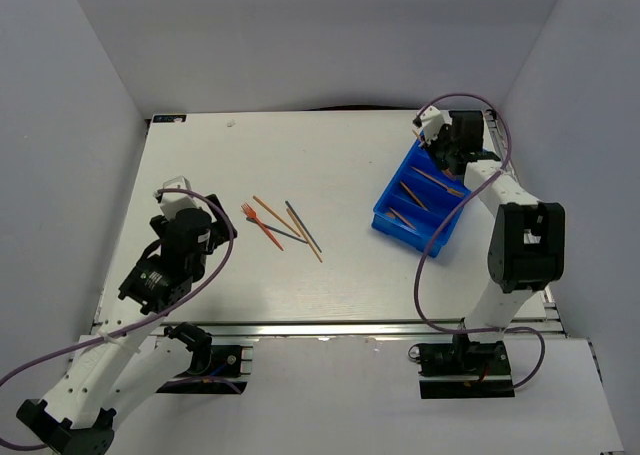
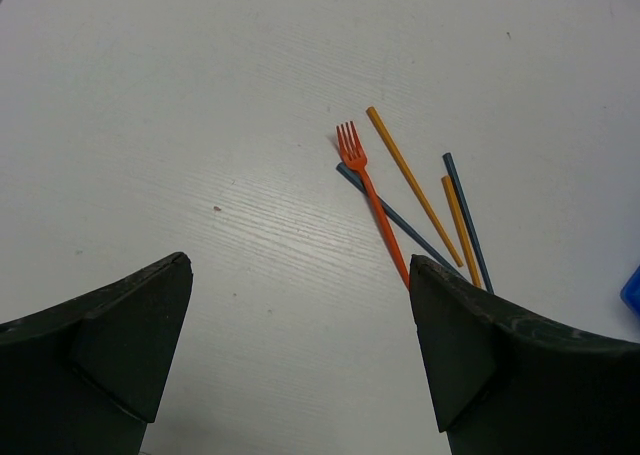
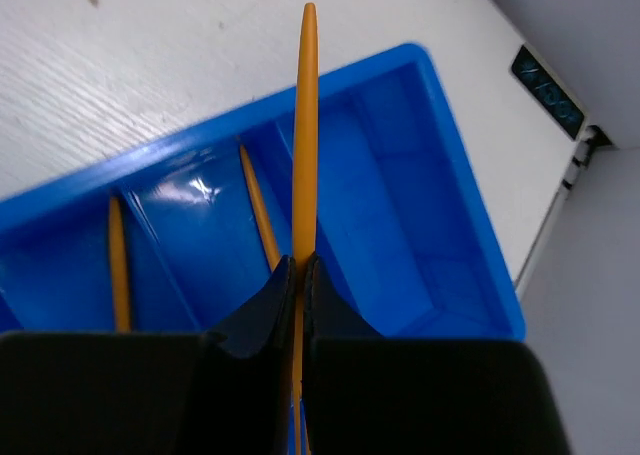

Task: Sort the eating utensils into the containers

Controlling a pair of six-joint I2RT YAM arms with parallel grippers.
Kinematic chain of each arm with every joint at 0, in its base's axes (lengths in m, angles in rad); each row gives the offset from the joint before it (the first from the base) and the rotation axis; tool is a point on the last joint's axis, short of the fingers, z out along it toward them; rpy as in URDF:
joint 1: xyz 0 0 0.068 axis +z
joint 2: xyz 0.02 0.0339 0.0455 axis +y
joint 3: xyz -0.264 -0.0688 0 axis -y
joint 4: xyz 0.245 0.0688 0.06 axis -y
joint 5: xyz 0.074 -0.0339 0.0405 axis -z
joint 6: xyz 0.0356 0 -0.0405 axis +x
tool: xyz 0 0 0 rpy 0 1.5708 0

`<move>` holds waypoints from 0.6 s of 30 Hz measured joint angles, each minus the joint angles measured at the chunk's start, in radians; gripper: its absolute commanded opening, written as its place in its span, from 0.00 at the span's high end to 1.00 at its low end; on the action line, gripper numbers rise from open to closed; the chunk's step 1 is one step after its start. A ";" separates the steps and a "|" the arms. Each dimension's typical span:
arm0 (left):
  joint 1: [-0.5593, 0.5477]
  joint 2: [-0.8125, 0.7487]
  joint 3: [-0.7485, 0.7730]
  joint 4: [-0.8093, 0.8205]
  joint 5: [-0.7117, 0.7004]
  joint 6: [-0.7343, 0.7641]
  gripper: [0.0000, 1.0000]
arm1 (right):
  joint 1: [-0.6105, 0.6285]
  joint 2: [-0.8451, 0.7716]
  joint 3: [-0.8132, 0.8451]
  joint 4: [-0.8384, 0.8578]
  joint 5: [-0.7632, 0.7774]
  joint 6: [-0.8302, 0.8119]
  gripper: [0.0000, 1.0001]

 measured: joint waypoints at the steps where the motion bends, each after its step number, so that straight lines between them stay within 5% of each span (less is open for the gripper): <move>1: 0.000 0.000 0.000 0.000 0.000 0.000 0.02 | -0.017 0.024 0.000 0.000 -0.033 -0.023 1.00; 15: 0.000 0.012 0.000 0.000 0.002 0.001 0.02 | -0.063 0.085 -0.072 0.117 -0.158 -0.151 1.00; 17: 0.000 0.011 0.000 0.000 0.002 0.002 0.02 | -0.066 0.084 -0.109 0.145 -0.160 -0.144 0.88; 18: 0.000 0.010 0.000 0.000 0.002 0.002 0.02 | -0.070 0.082 -0.136 0.158 -0.159 -0.138 0.68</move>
